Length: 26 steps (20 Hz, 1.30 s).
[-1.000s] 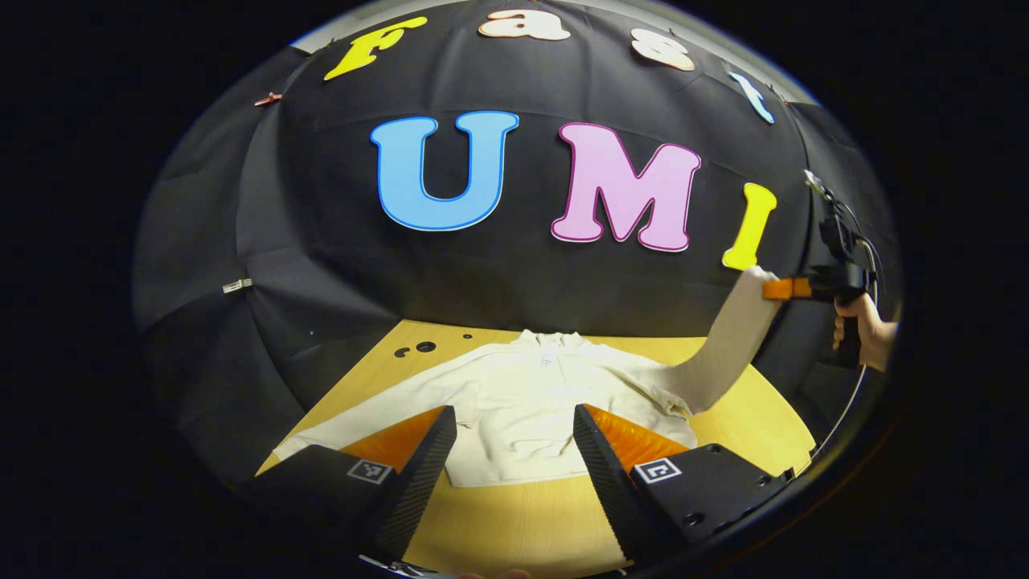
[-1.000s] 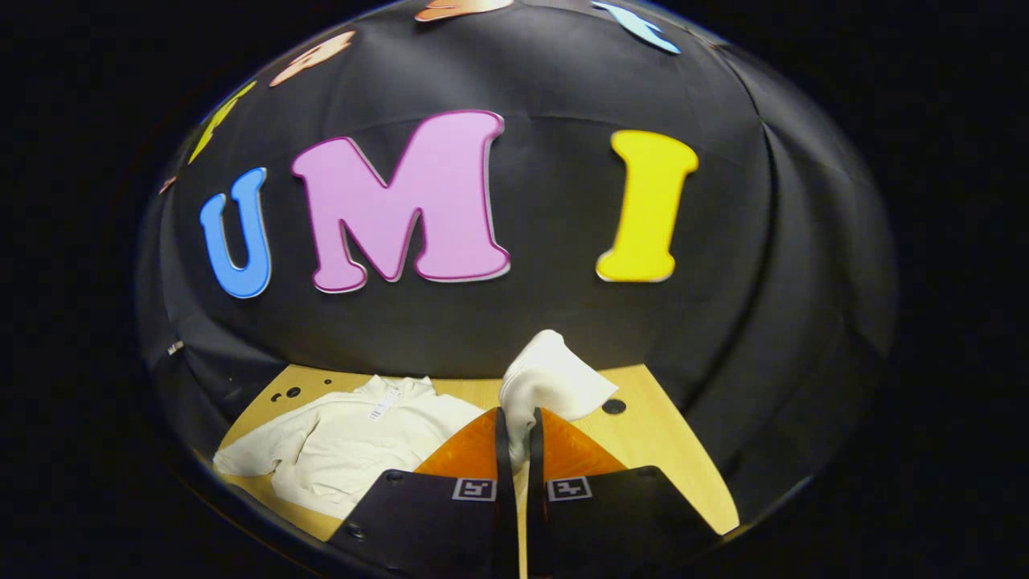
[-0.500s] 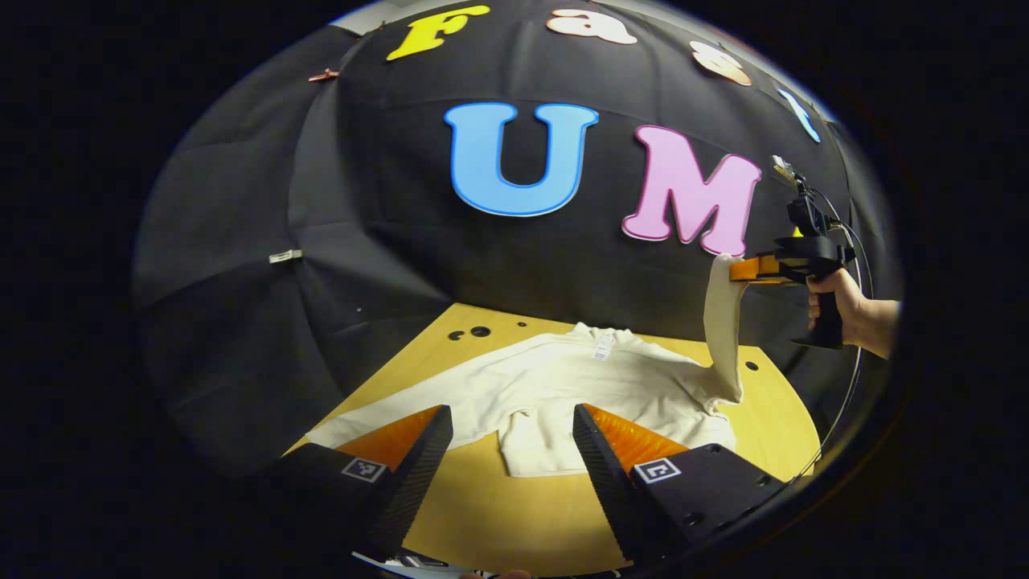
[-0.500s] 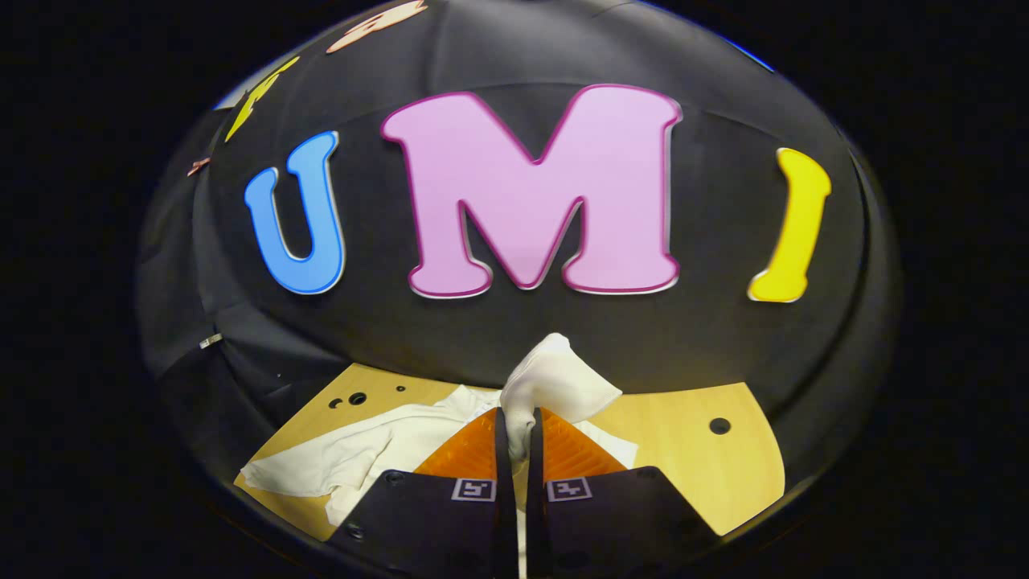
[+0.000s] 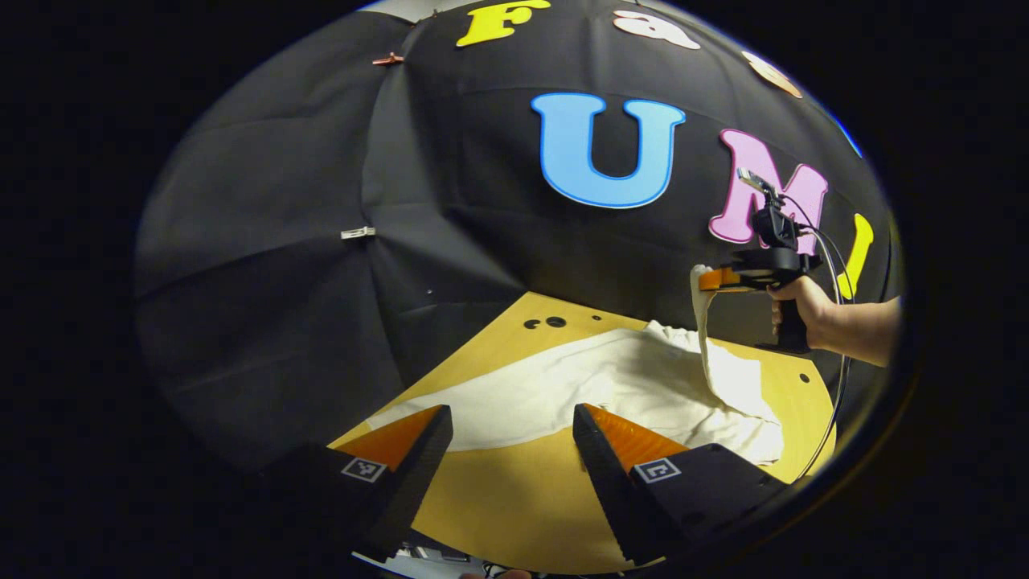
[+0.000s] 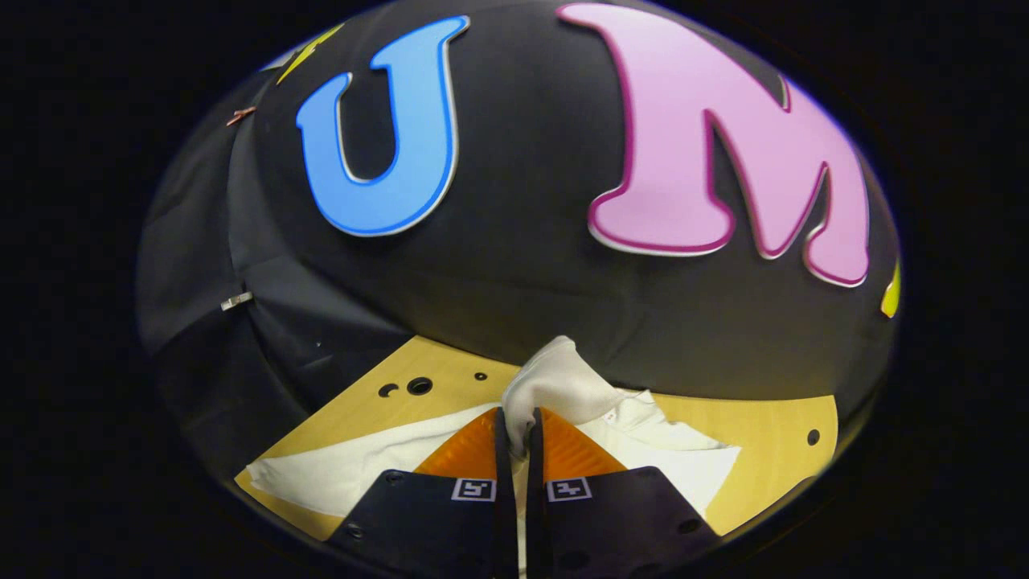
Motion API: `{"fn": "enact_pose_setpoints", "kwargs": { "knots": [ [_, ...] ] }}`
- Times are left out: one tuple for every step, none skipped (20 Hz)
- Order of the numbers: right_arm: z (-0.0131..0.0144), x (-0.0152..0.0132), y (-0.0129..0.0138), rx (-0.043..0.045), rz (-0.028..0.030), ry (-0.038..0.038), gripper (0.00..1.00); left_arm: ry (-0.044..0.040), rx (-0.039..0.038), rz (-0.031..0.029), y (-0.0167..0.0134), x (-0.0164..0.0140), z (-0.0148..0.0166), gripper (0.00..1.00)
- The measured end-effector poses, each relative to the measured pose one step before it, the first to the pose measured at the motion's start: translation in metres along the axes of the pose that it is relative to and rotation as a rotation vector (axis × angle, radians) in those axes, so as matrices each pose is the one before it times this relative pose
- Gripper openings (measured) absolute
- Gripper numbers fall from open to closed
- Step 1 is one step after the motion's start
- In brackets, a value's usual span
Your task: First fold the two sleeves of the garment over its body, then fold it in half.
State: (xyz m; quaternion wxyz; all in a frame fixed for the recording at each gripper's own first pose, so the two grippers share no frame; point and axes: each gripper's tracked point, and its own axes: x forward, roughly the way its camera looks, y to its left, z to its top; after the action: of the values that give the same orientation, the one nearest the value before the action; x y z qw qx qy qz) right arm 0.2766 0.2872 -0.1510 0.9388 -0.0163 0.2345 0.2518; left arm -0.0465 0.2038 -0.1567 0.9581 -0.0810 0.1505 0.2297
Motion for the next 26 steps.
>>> {"fn": "enact_pose_setpoints", "kwargs": {
  "knots": [
    [-0.00984, 0.01197, 0.00497, 0.00668, 0.01073, 0.02005, 0.08, 0.00656, -0.00593, 0.0199, 0.00758, 0.00203, -0.00283, 0.96],
    [-0.01133, 0.00963, 0.00292, 0.00654, 0.00731, 0.01969, 0.08, 0.0026, -0.00331, 0.01761, 0.00546, 0.00285, -0.00328, 0.96],
    [-0.00933, 0.01051, 0.00498, 0.00111, 0.00545, 0.0199, 0.08, -0.00156, 0.00104, 0.01816, 0.00584, 0.00299, -0.00175, 0.95],
    [-0.00872, 0.00963, 0.00656, -0.00571, 0.00289, 0.01732, 0.08, -0.00262, 0.00327, 0.01659, 0.00539, 0.00474, -0.00281, 0.96],
    [-0.00727, 0.00751, 0.00403, -0.01369, 0.00305, 0.01271, 0.08, -0.00148, 0.00314, 0.0148, 0.00529, 0.00563, -0.00126, 0.96],
    [-0.00862, 0.01311, 0.00849, -0.02116, 0.0033, 0.00764, 0.08, 0.00339, -0.005, 0.01626, 0.00392, 0.00545, -0.002, 0.96],
    [-0.00752, 0.00899, 0.00659, -0.02045, 0.01153, 0.00378, 0.09, 0.00262, -0.01506, 0.01428, 0.0031, 0.00751, -0.00179, 0.96],
    [-0.00798, 0.00768, 0.00497, -0.02191, 0.01022, 0.00512, 0.1, 0.00651, -0.01961, 0.01193, -0.00095, 0.00263, -0.00168, 0.96],
    [-0.00682, 0.00472, 0.00386, -0.02387, 0.00645, 0.00486, 0.13, 0.00557, -0.01903, 0.01404, 0.00269, 0.00472, -0.00313, 0.96],
    [-0.00354, 0.00373, 0.00315, -0.0202, 0.00575, -0.01109, 0.16, 0.00475, -0.01568, 0.01589, 0.00447, 0.00906, -0.00359, 0.96],
    [-0.00389, 0.00452, 0.00501, -0.01195, 0.01393, -0.00491, 0.27, 0.00057, -0.01098, 0.02089, 0.00589, 0.01035, -0.00436, 0.96],
    [-0.00597, 0.00098, 0.00527, 0.00258, 0.01558, 0.01031, 0.42, 0.00037, -0.00357, 0.02533, 0.00396, 0.00859, -0.00228, 0.96],
    [-0.00539, -0.00211, 0.00284, 0.01399, 0.00949, 0.00992, 0.57, 0.00228, -0.00507, 0.03113, 0.00563, 0.00912, -0.0016, 0.96],
    [-0.00061, -0.00243, 0.00226, 0.01869, 0.01026, 0.00032, 0.72, 0.00183, -0.00803, 0.02224, 0.0038, 0.00731, -0.00224, 0.96],
    [0.00204, -0.00653, -0.00151, 0.01676, 0.00375, -0.01416, 0.87, -0.00052, -0.01387, 0.01616, 0.00251, 0.0075, -0.00092, 0.96],
    [0.00214, -0.00686, -0.00292, 0.00134, -0.00223, -0.01563, 0.91, 0.00483, -0.01304, 0.01285, 0.00402, 0.00819, -0.00189, 0.96],
    [0.00332, -0.00883, -0.00788, -0.01744, -0.0163, -0.01675, 0.93, 0.01937, -0.00165, 0.01642, 0.00622, 0.00871, -0.00542, 0.96],
    [0.00024, -0.00722, -0.01036, -0.0222, -0.02029, -0.01551, 0.98, 0.00635, 0.0057, 0.02806, 0.00927, 0.00728, -0.00829, 0.96],
    [0.00262, -0.01041, -0.00861, -0.01439, -0.00636, -0.01641, 1.0, 0.01304, 0.00351, 0.02208, 0.00691, 0.01017, -0.00854, 0.96],
    [0.00216, -0.00915, -0.00767, -0.01267, -0.00542, -0.01554, 1.0, 0.01874, 0.00311, 0.02331, 0.00589, 0.00697, -0.01065, 0.96],
    [0.00223, -0.01013, -0.01089, -0.01287, -0.00779, -0.01374, 1.0, 0.01952, -0.00305, 0.02661, 0.00586, 0.00941, -0.00954, 0.96],
    [0.00465, -0.00935, -0.01091, -0.00932, -0.01151, -0.01834, 0.99, 0.01203, -0.01046, 0.01885, 0.00457, 0.01039, -0.00997, 0.96],
    [0.00371, -0.01056, -0.01268, -0.00301, -0.01181, -0.01511, 0.98, 0.00382, -0.01553, 0.01598, 0.0054, 0.01035, -0.00452, 0.96],
    [0.00151, -0.01246, -0.01191, 0.00815, -0.00843, -0.00729, 0.98, 0.00365, -0.01732, 0.00907, 0.0017, 0.00651, -0.00532, 0.96],
    [0.00281, -0.01085, -0.01111, 0.01152, -0.00668, -0.00777, 0.98, 0.00033, -0.01348, 0.00354, 0.00074, 0.00806, -0.00186, 0.96],
    [0.00214, -0.00894, -0.01255, 0.01092, -0.00981, -0.00691, 0.98, 0.001, -0.01066, 0.00522, 0.00297, 0.01014, -0.00133, 0.96]
  ]
}}
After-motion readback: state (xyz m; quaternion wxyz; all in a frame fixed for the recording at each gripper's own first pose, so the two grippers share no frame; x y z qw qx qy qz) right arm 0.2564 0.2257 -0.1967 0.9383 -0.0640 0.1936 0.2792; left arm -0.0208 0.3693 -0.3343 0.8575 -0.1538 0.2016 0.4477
